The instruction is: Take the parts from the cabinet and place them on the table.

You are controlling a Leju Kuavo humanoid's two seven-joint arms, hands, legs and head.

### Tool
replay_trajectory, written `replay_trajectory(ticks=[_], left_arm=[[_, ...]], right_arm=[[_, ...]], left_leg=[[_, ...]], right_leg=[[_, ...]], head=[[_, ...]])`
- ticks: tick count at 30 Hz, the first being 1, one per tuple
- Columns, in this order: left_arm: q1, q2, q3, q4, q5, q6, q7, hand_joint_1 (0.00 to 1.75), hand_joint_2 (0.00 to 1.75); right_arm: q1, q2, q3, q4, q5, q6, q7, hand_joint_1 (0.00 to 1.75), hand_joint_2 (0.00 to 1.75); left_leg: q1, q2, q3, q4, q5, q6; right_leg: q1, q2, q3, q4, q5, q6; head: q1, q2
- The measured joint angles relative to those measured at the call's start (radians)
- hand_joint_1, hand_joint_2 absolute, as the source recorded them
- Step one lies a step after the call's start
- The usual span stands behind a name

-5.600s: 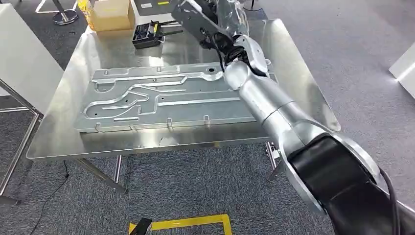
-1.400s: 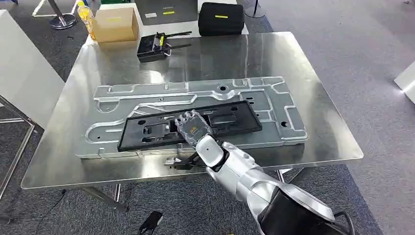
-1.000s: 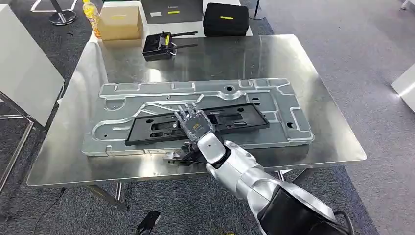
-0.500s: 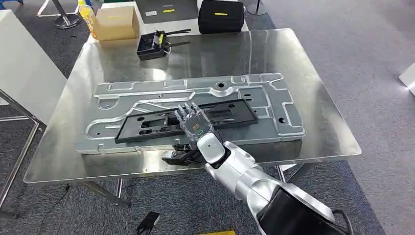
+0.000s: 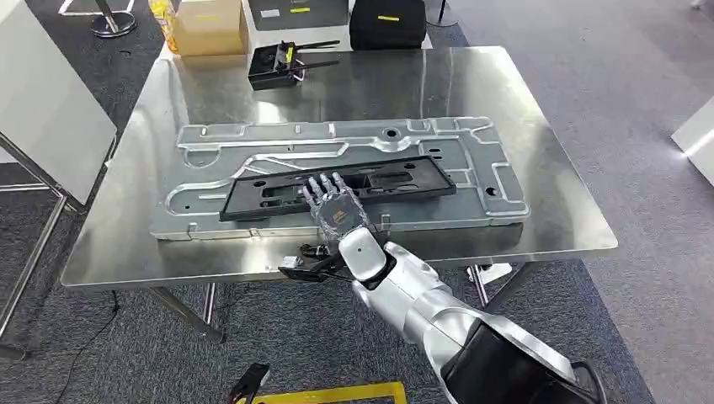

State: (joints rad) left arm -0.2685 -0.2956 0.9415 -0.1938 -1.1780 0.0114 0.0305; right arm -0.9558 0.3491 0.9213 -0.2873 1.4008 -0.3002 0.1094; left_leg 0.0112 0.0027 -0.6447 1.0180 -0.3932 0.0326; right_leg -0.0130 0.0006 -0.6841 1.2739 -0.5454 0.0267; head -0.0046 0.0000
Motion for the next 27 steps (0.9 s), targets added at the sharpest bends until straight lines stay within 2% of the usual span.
replay_trajectory(ticks=[1, 2, 3, 6, 7, 8, 9, 11, 12, 13, 14, 15, 16, 17, 18, 19, 20, 21, 22, 23, 24, 25, 26, 27], left_arm=[[0.0, 0.0, 0.0, 0.0, 0.0, 0.0, 0.0, 0.0, 0.0], [0.0, 0.0, 0.0, 0.0, 0.0, -0.001, 0.002, 0.0, 0.0], [-0.001, 0.0, 0.0, 0.0, 0.0, -0.001, 0.003, 0.0, 0.0], [-0.001, 0.001, 0.0, 0.0, 0.0, -0.002, 0.006, 0.0, 0.0], [0.0, 0.001, 0.0, 0.0, 0.0, -0.002, 0.006, 0.0, 0.0], [0.002, 0.002, 0.001, 0.0, 0.0, -0.003, 0.007, 0.0, 0.0], [0.002, 0.002, 0.002, 0.0, 0.001, -0.003, 0.008, 0.0, 0.0], [0.002, 0.002, 0.002, 0.0, 0.001, -0.003, 0.008, 0.0, 0.0], [0.002, 0.002, 0.002, 0.0, 0.001, -0.003, 0.009, 0.0, 0.0], [0.002, 0.002, 0.002, 0.0, 0.001, -0.003, 0.009, 0.0, 0.0], [0.002, 0.003, 0.002, 0.0, 0.001, -0.002, 0.009, 0.0, 0.0], [0.002, 0.004, 0.003, 0.0, 0.001, -0.002, 0.009, 0.0, 0.0], [0.002, 0.004, 0.003, 0.0, 0.002, 0.0, 0.009, 0.0, 0.0], [0.001, 0.005, 0.003, 0.0, 0.003, 0.001, 0.009, 0.0, 0.0], [-0.001, 0.005, 0.004, 0.0, 0.006, 0.002, 0.009, 0.0, 0.0], [-0.002, 0.006, 0.004, 0.0, 0.01, 0.003, 0.008, 0.0, 0.0], [-0.002, 0.006, 0.004, 0.0, 0.013, 0.004, 0.006, 0.0, 0.0], [-0.001, 0.006, 0.005, 0.0, 0.017, 0.006, 0.006, 0.0, 0.0], [0.0, 0.006, 0.006, 0.0, 0.021, 0.009, 0.006, 0.0, 0.0], [0.001, 0.007, 0.006, 0.0, 0.022, 0.011, 0.006, 0.0, 0.0], [0.0, 0.007, 0.006, 0.0, 0.022, 0.013, 0.006, 0.0, 0.0], [0.0, 0.007, 0.006, 0.0, 0.023, 0.016, 0.005, 0.0, 0.0], [0.0, 0.007, 0.006, 0.0, 0.027, 0.02, 0.004, 0.0, 0.0], [0.002, 0.008, 0.007, 0.0, 0.034, 0.024, 0.002, 0.0, 0.0]], right_arm=[[-0.001, 0.0, 0.0, 0.0, 0.002, -0.005, 0.005, 0.0, 0.0], [-0.003, 0.001, 0.0, 0.0, 0.005, -0.01, 0.012, 0.0, 0.0], [-0.005, 0.002, 0.0, -0.002, 0.01, -0.015, 0.017, 0.0, 0.0], [-0.006, 0.002, 0.0, -0.003, 0.018, -0.027, 0.029, 0.0, 0.0], [-0.005, 0.002, 0.0, -0.003, 0.018, -0.027, 0.029, 0.0, 0.0], [-0.005, 0.002, 0.0, -0.003, 0.019, -0.027, 0.03, 0.0, 0.0], [-0.006, 0.002, 0.0, -0.003, 0.019, -0.027, 0.031, 0.0, 0.0], [-0.005, 0.003, 0.0, -0.003, 0.021, -0.028, 0.031, 0.0, 0.0], [-0.004, 0.003, 0.0, -0.003, 0.023, -0.029, 0.031, 0.0, 0.0], [-0.003, 0.003, 0.0, -0.003, 0.026, -0.031, 0.032, 0.0, 0.0], [-0.002, 0.003, 0.0, -0.003, 0.029, -0.034, 0.034, 0.0, 0.0], [-0.002, 0.002, 0.0, -0.003, 0.029, -0.038, 0.037, 0.0, 0.0], [-0.002, 0.002, 0.0, -0.003, 0.029, -0.044, 0.04, 0.0, 0.0], [-0.003, 0.002, -0.001, -0.003, 0.029, -0.048, 0.043, 0.0, 0.0], [-0.003, 0.002, -0.005, -0.004, 0.026, -0.053, 0.045, 0.0, 0.0], [-0.004, 0.0, -0.011, -0.004, 0.023, -0.059, 0.049, 0.0, 0.0], [-0.003, -0.002, -0.017, -0.003, 0.015, -0.069, 0.05, 0.0, 0.0], [-0.003, -0.003, -0.024, -0.003, 0.009, -0.08, 0.05, 0.0, 0.0], [0.0, -0.006, -0.033, -0.003, 0.001, -0.088, 0.049, 0.0, 0.0], [0.003, -0.016, -0.041, -0.003, -0.003, -0.093, 0.049, 0.0, 0.0], [0.004, -0.02, -0.046, -0.003, -0.006, -0.098, 0.048, 0.0, 0.0], [0.006, -0.028, -0.051, -0.002, -0.013, -0.1, 0.048, 0.0, 0.0], [0.011, -0.034, -0.057, -0.002, -0.025, -0.105, 0.045, 0.0, 0.0], [0.022, -0.042, -0.07, -0.002, -0.053, -0.117, 0.034, 0.0, 0.0]], left_leg=[[0.0, 0.0, -0.009, 0.004, 0.006, -0.003], [0.0, -0.001, -0.014, 0.007, 0.011, -0.008], [-0.005, -0.003, -0.022, 0.009, 0.016, -0.015], [0.0, -0.002, -0.023, -0.002, 0.043, -0.033], [-0.003, -0.003, -0.025, -0.006, 0.052, -0.042], [0.004, -0.004, -0.031, 0.004, 0.033, -0.045], [0.002, -0.004, -0.05, 0.039, -0.023, -0.047], [0.003, -0.004, -0.091, 0.183, -0.139, -0.052], [0.003, -0.004, -0.109, 0.261, -0.177, -0.055], [0.003, -0.004, -0.111, 0.309, -0.183, -0.056], [0.003, -0.004, -0.096, 0.314, -0.163, -0.055], [0.003, -0.004, -0.061, 0.283, -0.126, -0.053], [0.002, -0.004, -0.01, 0.222, -0.092, -0.05], [0.002, -0.004, 0.063, 0.13, -0.08, -0.045], [-0.001, -0.005, 0.124, 0.044, -0.115, -0.039], [-0.006, -0.006, 0.156, -0.018, -0.132, -0.035], [-0.009, -0.007, 0.141, -0.006, -0.121, -0.031], [-0.011, -0.006, 0.14, -0.007, -0.119, -0.028], [-0.011, -0.006, 0.134, -0.012, -0.108, -0.019], [0.001, -0.002, 0.131, -0.023, -0.09, -0.008], [-0.001, 0.002, 0.119, -0.024, -0.076, 0.001], [-0.001, 0.002, 0.102, -0.024, -0.062, 0.01], [-0.002, 0.002, 0.085, -0.023, -0.049, 0.01], [-0.002, 0.002, 0.068, -0.022, -0.036, 0.01]], right_leg=[[-0.001, 0.0, 0.065, -0.093, 0.033, -0.003], [-0.001, 0.0, 0.126, -0.178, 0.044, -0.006], [0.005, 0.002, 0.161, -0.241, 0.02, -0.012], [0.014, 0.005, 0.143, -0.24, 0.041, -0.028], [0.01, 0.004, 0.14, -0.247, 0.052, -0.039], [0.003, -0.005, 0.133, -0.255, 0.067, -0.048], [0.004, -0.003, 0.121, -0.258, 0.08, -0.058], [0.006, -0.005, 0.093, -0.257, 0.101, -0.064], [0.008, -0.005, 0.076, -0.256, 0.113, -0.065], [0.009, -0.005, 0.059, -0.255, 0.125, -0.065], [0.01, -0.005, 0.043, -0.252, 0.135, -0.064], [0.01, -0.005, 0.026, -0.249, 0.145, -0.062], [0.01, -0.005, 0.013, -0.246, 0.154, -0.06], [0.01, -0.004, 0.002, -0.243, 0.164, -0.057], [0.011, -0.004, -0.004, -0.24, 0.171, -0.052], [0.014, -0.004, -0.007, -0.239, 0.178, -0.046], [0.013, -0.006, -0.004, -0.245, 0.191, -0.04], [0.01, -0.006, -0.006, -0.249, 0.201, -0.034], [0.011, -0.005, -0.005, -0.256, 0.212, -0.027], [0.014, -0.004, -0.01, -0.253, 0.204, -0.02], [0.009, -0.001, -0.024, -0.232, 0.157, -0.015], [0.008, -0.001, -0.042, -0.178, 0.089, -0.011], [0.007, -0.001, -0.063, -0.103, 0.026, -0.006], [0.006, -0.001, -0.08, -0.022, -0.017, -0.001]], head=[[0.0, 0.0], [0.0, 0.0], [0.0, 0.0], [-0.001, 0.0], [0.0, 0.0], [0.0, 0.0], [-0.001, 0.0], [-0.001, 0.0], [0.0, 0.0], [-0.001, 0.0], [-0.001, 0.0], [-0.001, 0.0], [-0.001, 0.0], [-0.001, 0.0], [-0.001, 0.0], [0.0, 0.0], [0.0, 0.0], [0.0, 0.0], [0.0, 0.0], [0.001, 0.0], [0.0, 0.0], [0.002, 0.0], [0.001, 0.0], [0.001, 0.0]])
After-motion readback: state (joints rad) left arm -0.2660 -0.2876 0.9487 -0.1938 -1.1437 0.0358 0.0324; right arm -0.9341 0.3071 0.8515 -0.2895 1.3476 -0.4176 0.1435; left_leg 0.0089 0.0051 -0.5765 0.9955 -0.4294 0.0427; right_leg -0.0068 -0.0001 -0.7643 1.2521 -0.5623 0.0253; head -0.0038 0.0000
